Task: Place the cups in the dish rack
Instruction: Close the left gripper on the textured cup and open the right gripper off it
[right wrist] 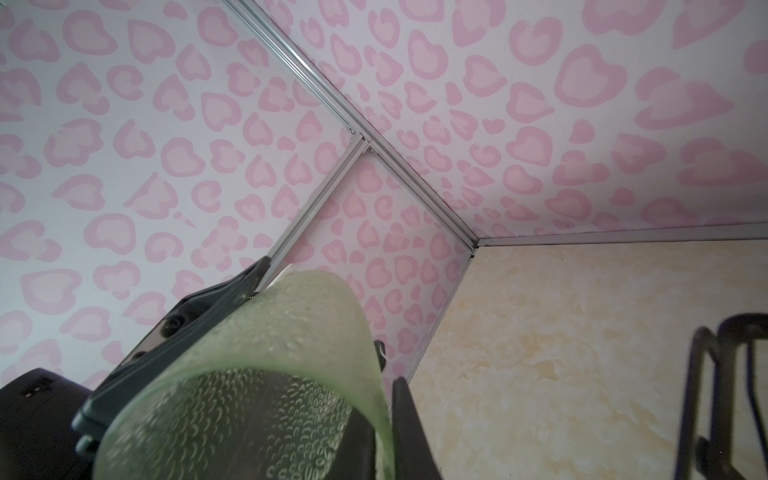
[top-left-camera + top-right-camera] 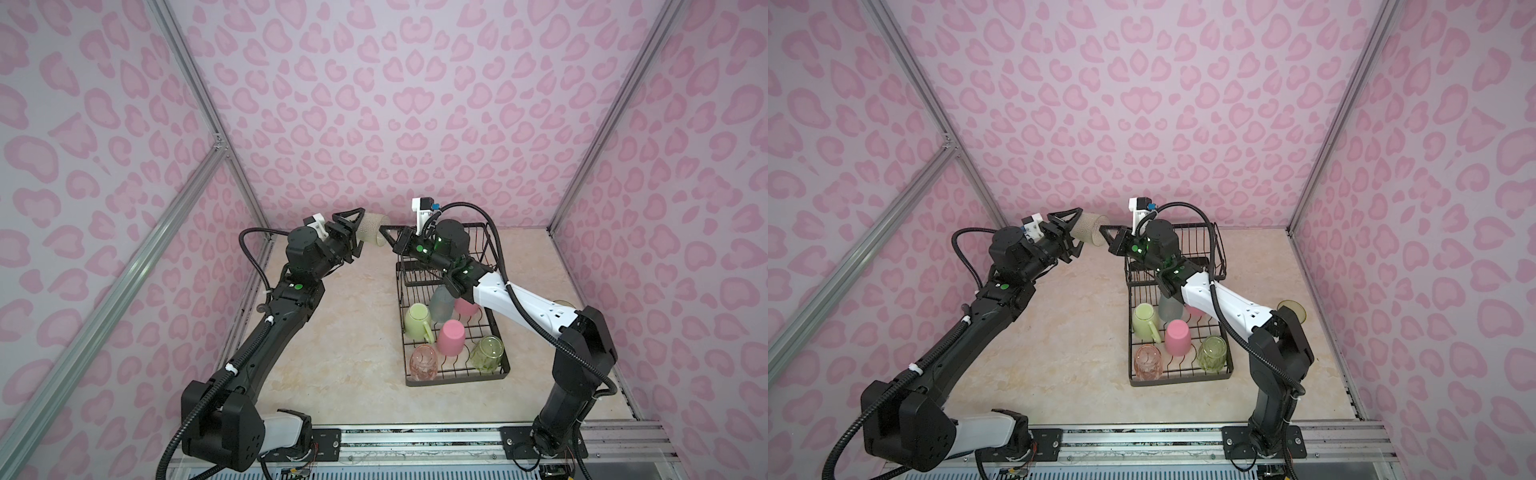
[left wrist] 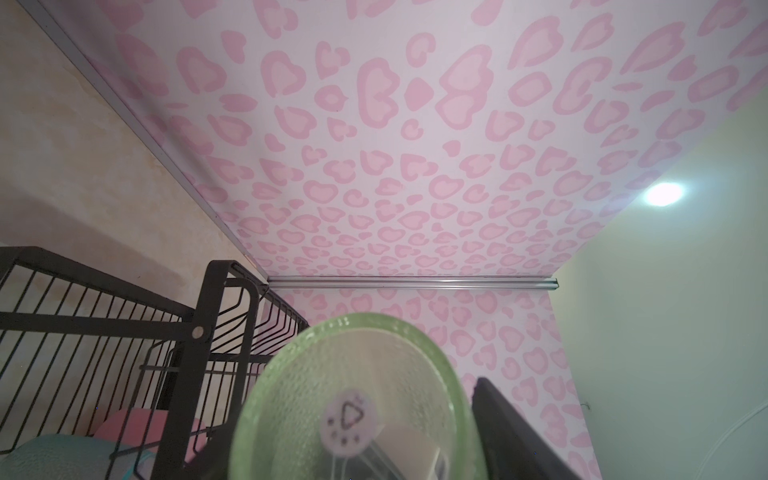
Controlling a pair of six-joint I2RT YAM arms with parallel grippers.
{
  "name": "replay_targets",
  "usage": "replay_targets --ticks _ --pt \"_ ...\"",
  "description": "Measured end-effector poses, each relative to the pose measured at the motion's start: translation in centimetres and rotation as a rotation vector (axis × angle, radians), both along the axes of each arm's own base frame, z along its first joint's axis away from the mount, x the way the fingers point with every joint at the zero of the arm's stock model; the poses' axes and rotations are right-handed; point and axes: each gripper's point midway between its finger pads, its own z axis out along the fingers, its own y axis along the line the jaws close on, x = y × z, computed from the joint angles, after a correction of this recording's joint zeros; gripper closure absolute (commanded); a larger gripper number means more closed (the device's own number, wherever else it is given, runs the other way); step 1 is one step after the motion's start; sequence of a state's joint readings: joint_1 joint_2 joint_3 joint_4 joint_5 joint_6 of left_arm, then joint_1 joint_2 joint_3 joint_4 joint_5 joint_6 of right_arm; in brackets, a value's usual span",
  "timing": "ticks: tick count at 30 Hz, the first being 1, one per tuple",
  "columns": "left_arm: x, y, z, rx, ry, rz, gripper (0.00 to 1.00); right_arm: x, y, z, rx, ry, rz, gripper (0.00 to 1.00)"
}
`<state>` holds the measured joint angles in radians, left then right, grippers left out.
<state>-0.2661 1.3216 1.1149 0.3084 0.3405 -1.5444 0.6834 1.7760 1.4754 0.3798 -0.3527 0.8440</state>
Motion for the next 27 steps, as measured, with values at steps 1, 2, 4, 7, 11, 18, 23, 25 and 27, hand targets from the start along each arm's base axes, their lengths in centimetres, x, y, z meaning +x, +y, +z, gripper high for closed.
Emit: replay_targets --ticks 1,2,4,7,11,18,23,25,27 --pt "0.0 -0.1 0.0 0.005 -0.004 -0.004 0.34 0.2 -0.1 0.0 0.005 0.004 0.000 0.84" --pt "-0.1 -0.1 0.0 0.009 -0.008 -0.006 0.35 0.4 -0.1 0.1 0.006 0.009 -0.002 0.82" --pt "-0.1 -0.1 0.3 0.017 -0.025 -0.008 0.35 0.8 -0.3 0.7 0.014 0.005 -0.007 0.76" --pt "-0.3 -0.1 0.9 0.027 -0.058 -0.006 0.37 1.0 -0.5 1.5 0.026 -0.005 -0.011 0.73" --pt "-0.3 0.0 1.1 0.049 -0.079 -0.005 0.37 1.0 -0.5 1.5 0.029 0.006 -0.008 0.68" --pt "-0.1 0.0 1.0 0.071 -0.094 0.005 0.38 0.4 -1.2 1.9 0.013 -0.007 -0.018 0.63" --pt "0.2 0.2 0.8 0.098 -0.106 0.021 0.38 -0.2 -2.3 1.4 -0.021 -0.015 -0.041 0.61" --pt "0.4 0.4 1.0 0.118 -0.119 0.032 0.38 -0.3 -2.8 0.7 -0.051 -0.006 -0.050 0.61" --pt "0.4 0.5 1.4 0.138 -0.141 0.045 0.38 -0.5 -3.5 0.6 -0.063 -0.008 -0.060 0.61"
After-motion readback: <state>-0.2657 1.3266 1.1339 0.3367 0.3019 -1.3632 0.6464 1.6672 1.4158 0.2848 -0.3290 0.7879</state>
